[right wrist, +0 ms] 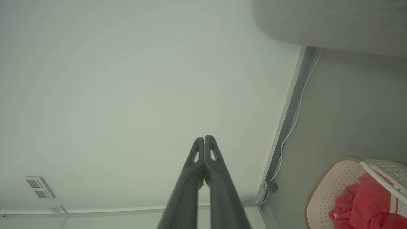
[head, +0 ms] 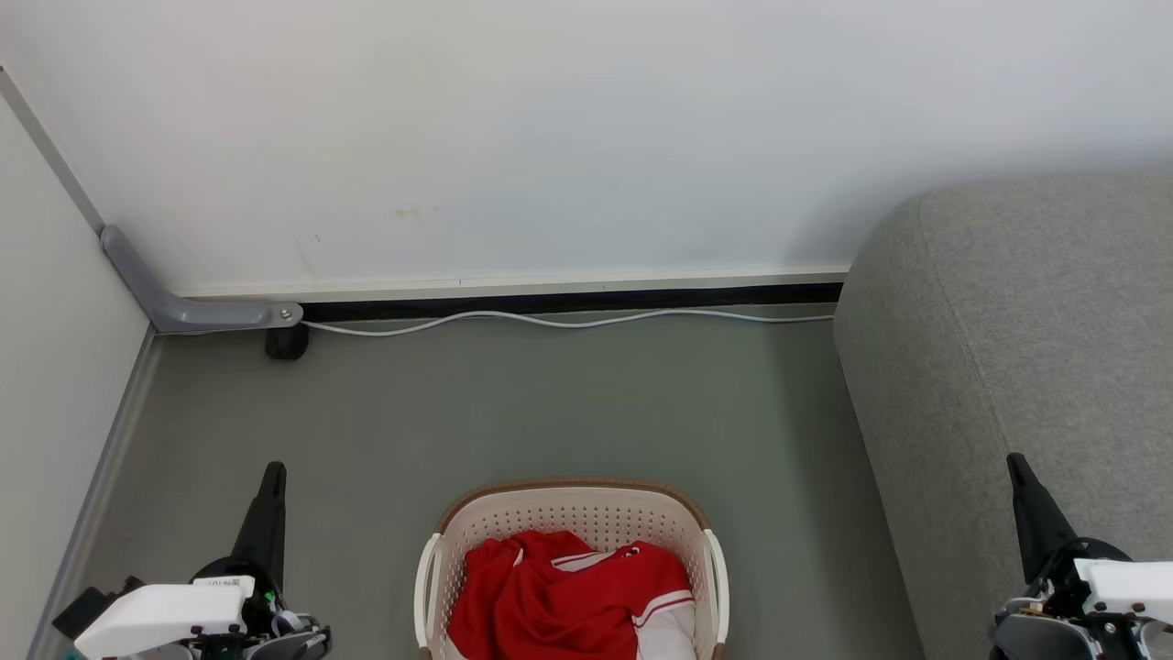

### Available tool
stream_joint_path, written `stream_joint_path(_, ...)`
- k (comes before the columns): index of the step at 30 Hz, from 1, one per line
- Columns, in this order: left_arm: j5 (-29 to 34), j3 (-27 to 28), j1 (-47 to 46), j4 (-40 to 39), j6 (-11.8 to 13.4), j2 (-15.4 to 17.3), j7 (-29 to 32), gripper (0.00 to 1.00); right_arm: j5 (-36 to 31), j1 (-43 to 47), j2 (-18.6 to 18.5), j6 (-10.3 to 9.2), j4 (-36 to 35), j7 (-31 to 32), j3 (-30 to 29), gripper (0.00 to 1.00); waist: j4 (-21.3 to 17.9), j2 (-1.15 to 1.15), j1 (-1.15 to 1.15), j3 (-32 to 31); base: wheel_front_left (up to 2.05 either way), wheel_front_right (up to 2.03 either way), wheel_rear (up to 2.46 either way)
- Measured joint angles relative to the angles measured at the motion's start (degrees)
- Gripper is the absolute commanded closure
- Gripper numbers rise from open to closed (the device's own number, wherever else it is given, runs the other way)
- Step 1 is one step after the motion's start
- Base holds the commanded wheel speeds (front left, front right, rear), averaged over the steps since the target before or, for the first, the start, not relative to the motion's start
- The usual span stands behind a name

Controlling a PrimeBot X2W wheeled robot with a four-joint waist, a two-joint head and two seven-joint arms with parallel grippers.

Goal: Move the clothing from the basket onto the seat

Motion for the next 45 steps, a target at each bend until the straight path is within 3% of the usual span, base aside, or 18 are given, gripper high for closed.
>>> stream_joint_path(45,0.0,0.0,0.0,0.0,0.0,0.0,0.0,1.0,0.0,0.0,0.0,0.0,0.0,0.0,0.0,1.0,0.0,0.0,0.0,0.0,0.0,0.0,0.0)
